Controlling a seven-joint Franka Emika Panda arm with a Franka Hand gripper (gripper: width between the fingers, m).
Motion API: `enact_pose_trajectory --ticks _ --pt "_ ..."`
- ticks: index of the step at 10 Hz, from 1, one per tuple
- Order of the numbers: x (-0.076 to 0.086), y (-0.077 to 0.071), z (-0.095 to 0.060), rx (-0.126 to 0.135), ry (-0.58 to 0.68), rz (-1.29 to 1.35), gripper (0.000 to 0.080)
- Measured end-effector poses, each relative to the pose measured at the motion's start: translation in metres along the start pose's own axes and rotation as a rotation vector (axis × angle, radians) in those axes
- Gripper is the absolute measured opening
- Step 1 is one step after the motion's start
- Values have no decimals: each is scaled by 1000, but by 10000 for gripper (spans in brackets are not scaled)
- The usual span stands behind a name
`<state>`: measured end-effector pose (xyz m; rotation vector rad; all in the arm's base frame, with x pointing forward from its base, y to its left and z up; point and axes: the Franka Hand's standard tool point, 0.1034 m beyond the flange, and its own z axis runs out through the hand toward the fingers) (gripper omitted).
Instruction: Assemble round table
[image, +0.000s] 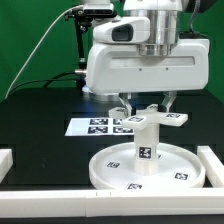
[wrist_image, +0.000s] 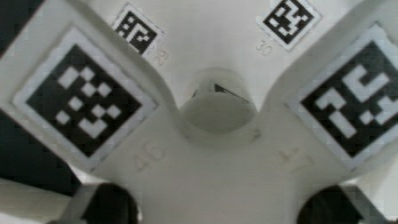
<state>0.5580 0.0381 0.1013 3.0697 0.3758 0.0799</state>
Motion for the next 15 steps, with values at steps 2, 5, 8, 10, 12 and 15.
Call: enact_pose_trajectory --ticks 2,5,8,10,12,15 --pt "4 -2 0 -2 19 223 439" --pt "4 -2 0 7 17 651 439" --pt "4 -3 0 15 16 1083 440" --pt "3 -1 0 49 8 1264 440" --pt "2 -2 0 68 4 1435 440" --pt "2 -2 0 68 -1 1457 564"
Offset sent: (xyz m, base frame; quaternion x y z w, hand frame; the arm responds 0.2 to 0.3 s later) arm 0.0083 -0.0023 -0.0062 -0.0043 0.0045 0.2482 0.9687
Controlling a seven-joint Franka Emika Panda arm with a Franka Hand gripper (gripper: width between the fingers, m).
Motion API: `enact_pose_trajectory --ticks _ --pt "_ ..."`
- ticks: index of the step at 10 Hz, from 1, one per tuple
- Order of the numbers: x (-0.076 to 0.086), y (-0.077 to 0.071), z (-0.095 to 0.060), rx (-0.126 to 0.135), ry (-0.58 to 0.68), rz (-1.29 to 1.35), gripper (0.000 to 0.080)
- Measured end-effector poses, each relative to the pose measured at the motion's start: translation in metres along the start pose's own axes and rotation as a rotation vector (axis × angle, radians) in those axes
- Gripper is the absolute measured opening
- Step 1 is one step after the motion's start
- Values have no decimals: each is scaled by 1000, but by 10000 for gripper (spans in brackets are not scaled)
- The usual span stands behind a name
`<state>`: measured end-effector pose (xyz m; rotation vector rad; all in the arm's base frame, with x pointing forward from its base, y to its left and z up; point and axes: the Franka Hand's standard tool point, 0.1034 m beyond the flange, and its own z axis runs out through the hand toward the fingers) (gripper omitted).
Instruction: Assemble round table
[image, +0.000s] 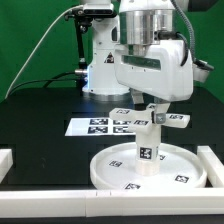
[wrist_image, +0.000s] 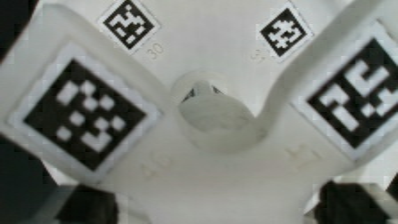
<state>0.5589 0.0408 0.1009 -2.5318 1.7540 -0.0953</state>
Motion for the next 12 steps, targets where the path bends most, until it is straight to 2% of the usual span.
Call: enact_pose_trajectory --ticks 1,2,3,5,6,8,12 --pt "-2 -1 -1 -8 -7 -41 629" --pt "-4 -3 -5 -11 -16 -60 629" --pt "-4 -7 -14 6 -18 -121 646" --pt "-9 -14 -31 19 -32 -346 646" --pt "-11 -14 -31 21 -27 -496 648" --pt "-3 -10 -30 20 -27 -865 648" --pt "-5 -9 -26 19 -24 -1187 648"
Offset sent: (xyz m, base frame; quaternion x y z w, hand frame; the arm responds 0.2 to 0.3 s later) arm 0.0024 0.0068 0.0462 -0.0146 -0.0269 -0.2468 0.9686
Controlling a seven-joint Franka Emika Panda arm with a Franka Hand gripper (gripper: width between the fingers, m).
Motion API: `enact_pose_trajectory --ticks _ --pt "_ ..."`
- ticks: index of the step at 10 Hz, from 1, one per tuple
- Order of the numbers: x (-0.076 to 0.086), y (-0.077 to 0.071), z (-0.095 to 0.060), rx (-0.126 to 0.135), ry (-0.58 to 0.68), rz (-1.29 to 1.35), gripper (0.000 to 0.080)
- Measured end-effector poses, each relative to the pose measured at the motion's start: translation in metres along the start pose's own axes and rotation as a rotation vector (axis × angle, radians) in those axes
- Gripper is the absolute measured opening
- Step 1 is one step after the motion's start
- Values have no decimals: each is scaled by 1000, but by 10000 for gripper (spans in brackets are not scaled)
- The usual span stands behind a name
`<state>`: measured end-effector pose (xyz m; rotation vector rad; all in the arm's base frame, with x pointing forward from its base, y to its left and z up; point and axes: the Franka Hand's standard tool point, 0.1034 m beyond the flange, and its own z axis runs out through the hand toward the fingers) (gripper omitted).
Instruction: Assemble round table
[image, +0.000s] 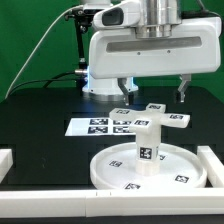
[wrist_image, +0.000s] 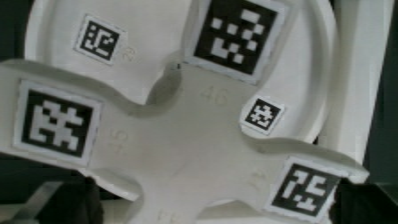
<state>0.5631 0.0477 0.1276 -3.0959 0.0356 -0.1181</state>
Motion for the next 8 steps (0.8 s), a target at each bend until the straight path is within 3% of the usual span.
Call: enact_pose_trajectory --ticks 4,8 --pt "-2 6 8 -27 -18 -379 648" --pt "-3 6 12 -36 -23 -401 648"
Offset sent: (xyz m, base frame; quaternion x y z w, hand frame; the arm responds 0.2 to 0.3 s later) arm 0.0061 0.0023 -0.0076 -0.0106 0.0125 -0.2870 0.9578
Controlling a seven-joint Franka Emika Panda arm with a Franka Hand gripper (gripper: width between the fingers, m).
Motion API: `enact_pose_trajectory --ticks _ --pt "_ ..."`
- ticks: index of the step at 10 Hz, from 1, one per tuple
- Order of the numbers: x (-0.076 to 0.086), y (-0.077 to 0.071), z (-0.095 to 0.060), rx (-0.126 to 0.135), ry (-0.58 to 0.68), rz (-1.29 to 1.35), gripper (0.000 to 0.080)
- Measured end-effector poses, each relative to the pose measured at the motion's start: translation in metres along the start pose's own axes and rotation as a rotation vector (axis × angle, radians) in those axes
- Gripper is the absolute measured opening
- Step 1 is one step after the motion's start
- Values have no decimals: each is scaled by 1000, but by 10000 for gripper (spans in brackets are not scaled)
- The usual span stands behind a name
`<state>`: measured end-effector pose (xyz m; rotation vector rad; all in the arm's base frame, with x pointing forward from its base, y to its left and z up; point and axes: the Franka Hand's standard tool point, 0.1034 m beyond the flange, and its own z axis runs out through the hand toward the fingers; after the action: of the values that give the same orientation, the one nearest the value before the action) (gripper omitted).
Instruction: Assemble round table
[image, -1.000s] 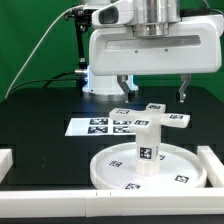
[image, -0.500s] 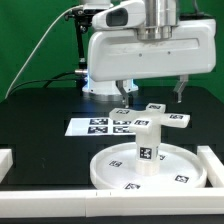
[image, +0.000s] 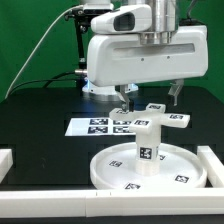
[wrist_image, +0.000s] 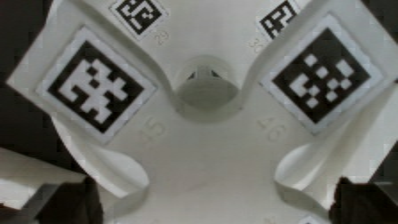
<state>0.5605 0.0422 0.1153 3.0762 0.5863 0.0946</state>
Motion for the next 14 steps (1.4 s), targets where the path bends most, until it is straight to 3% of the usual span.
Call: enact_pose_trajectory --ticks 7,8,10,14 --pt "-3 0 16 -13 -6 26 639" --pt "-3 0 16 -13 -5 60 478" --pt "-3 0 16 -12 -5 98 438" --pt "1 1 16 -31 16 488 438"
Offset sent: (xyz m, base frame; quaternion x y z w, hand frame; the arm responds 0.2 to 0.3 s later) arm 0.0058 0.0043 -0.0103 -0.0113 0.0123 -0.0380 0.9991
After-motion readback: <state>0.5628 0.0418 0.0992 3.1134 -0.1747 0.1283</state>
